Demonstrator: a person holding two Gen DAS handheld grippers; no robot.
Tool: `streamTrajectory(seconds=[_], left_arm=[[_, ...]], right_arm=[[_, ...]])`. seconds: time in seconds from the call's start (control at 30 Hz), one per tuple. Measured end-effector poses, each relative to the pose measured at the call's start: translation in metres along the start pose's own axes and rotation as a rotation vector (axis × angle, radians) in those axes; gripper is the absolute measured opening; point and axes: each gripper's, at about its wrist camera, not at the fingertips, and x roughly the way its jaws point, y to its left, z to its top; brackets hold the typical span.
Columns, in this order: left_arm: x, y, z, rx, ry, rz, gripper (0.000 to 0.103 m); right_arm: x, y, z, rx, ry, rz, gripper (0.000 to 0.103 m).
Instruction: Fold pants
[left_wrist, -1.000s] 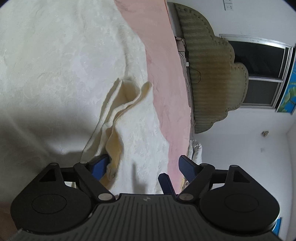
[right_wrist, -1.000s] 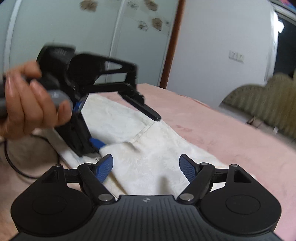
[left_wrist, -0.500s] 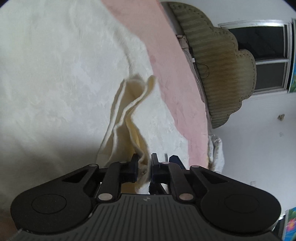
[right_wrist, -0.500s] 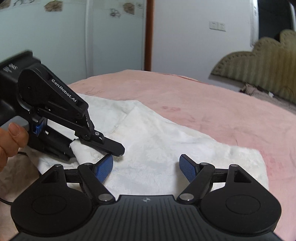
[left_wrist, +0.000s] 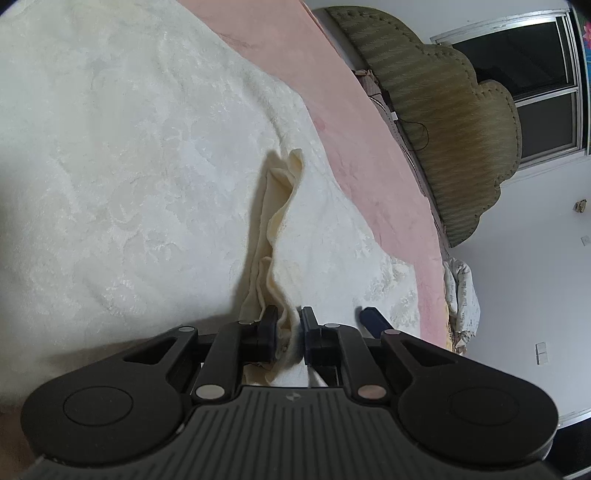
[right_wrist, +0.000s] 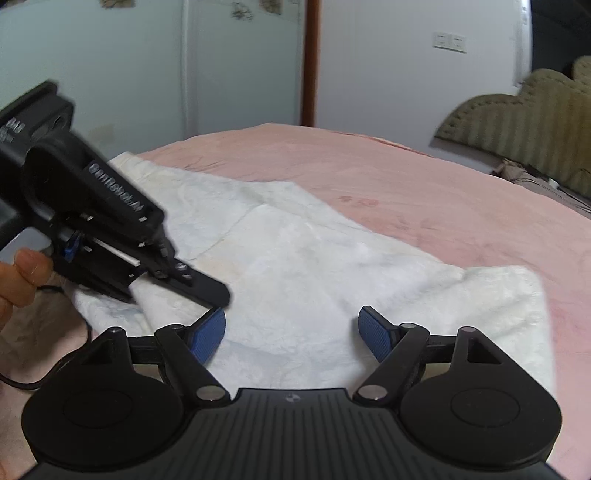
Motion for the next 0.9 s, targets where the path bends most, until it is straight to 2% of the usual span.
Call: streamTrajectory(seconds=[0.2,0.23,0.3,0.43,0.53,0.73,0.8,0.9], left_arm=[[0.006,-0.010,-0.007,0.049,-0.025,0.026,0.025],[0.006,-0.012,-0.008,0.054,-0.029,0.033,0.019],[0.005,-0.013,-0.011,0.064,-0.040,0.039,0.019],[0.003,-0.019,-0.017,0.104,-0.060,0.063,0.018],[0.001,-0.024,-0.022,0.143,-0.067,0.091,0.018],[-0.002,-0.026,-0.024,0.161,-0.067,0.095,0.019],[-0.002,-0.026,-0.021,0.156,-0.057,0.105,0.020],[-0.010,-0.026,-0.012,0.138,-0.075,0.125,0.022]], right_arm=[[-0.008,-0.020,-0.007,0.110,0.010,0.010,0.079],[-0.011,-0.020,-0.006,0.114,-0.004,0.011,0.080],[-0.015,-0.018,-0.005,0.122,-0.023,0.038,0.080],[-0.006,-0.002,-0.007,0.078,0.009,0.082,0.080],[-0.005,0.009,-0.008,-0.001,0.003,0.039,0.083],[-0.004,0.005,-0.003,0.067,-0.008,0.114,0.083],[-0.001,0.013,-0.006,0.015,-0.001,0.089,0.086],[0.001,0.008,-0.007,0.034,0.001,0.101,0.087]])
